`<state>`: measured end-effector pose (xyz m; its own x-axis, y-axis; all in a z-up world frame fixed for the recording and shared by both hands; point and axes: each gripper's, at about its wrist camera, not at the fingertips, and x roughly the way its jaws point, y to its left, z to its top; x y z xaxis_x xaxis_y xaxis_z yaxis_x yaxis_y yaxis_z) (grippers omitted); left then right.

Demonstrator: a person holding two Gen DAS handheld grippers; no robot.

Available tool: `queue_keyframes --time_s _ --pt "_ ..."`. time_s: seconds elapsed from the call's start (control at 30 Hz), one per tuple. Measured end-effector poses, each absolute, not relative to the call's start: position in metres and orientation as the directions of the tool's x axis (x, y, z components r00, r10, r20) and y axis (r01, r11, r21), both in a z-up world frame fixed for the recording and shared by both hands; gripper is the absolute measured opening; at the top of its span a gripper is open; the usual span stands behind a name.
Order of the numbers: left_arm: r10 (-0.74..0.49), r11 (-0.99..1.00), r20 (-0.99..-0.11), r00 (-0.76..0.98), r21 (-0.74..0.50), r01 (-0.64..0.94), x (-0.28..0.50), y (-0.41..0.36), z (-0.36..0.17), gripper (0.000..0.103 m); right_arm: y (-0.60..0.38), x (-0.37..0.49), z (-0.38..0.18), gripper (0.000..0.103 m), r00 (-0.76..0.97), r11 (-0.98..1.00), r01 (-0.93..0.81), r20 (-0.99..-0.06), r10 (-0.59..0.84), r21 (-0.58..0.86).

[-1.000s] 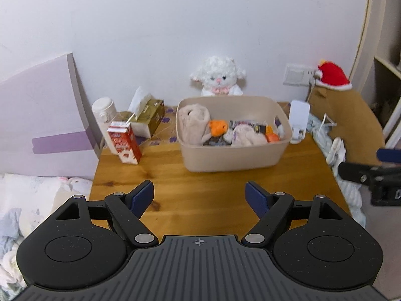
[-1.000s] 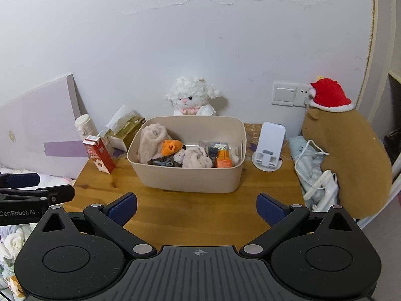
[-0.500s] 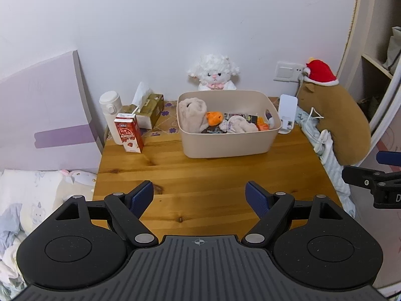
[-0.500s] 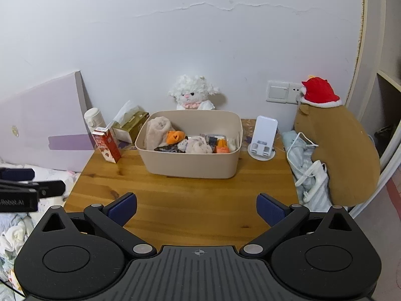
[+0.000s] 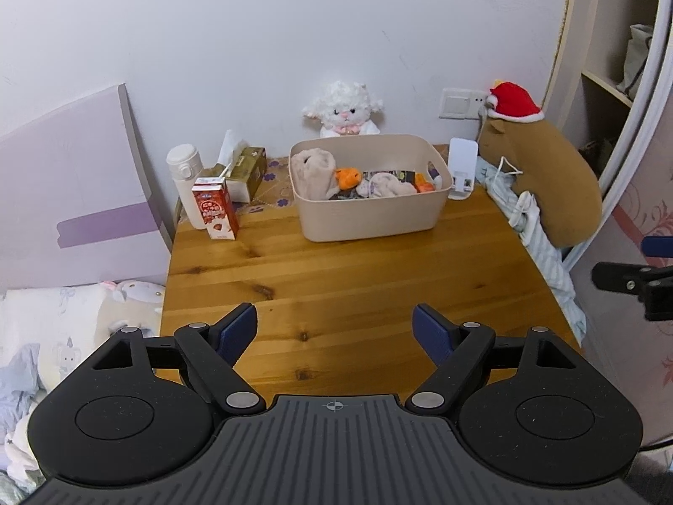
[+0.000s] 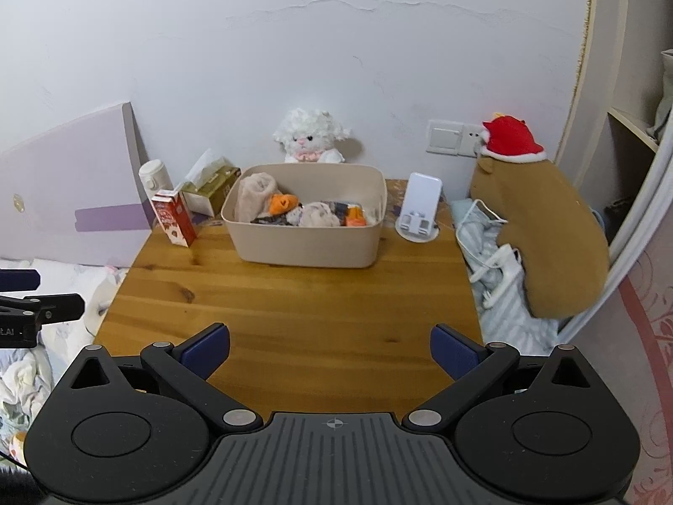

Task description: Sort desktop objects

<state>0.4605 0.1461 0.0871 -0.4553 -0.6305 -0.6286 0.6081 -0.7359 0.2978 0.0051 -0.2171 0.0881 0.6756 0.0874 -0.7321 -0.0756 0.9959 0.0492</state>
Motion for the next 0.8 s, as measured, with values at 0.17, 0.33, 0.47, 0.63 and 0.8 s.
queue_keyframes --time_s 0.17,0.33,0.47,0.63,0.8 --pt "-0.628 -0.737 -0.632 -0.454 0.295 0.608 0.471 0.15 0.087 0.082 -0.216 -0.007 0.094 0.103 0.681 0.998 -0.056 -0.73 0.063 0.033" --pt "-0.637 -0.732 -0.624 -0.453 0.305 0.609 0.481 0.155 0.089 0.082 -0.213 -0.023 0.103 0.103 0.69 0.999 -0.051 -0.723 0.046 0.015" --pt "-0.628 -0.732 -0.644 -0.436 0.299 0.613 0.49 0.156 0.085 0.082 -0.211 -0.029 0.104 0.103 0.679 0.999 -0.053 -0.733 0.045 0.013" --pt "-0.62 -0.735 -0.661 -0.423 0.299 0.609 0.493 0.153 0.082 0.082 -0.207 -0.029 0.103 0.103 0.671 0.998 -0.059 -0.741 0.042 0.004" --pt "-0.604 -0.744 -0.669 -0.432 0.281 0.606 0.493 0.148 0.082 0.082 -0.205 -0.026 0.101 0.103 0.661 0.998 -0.063 -0.749 0.054 0.017"
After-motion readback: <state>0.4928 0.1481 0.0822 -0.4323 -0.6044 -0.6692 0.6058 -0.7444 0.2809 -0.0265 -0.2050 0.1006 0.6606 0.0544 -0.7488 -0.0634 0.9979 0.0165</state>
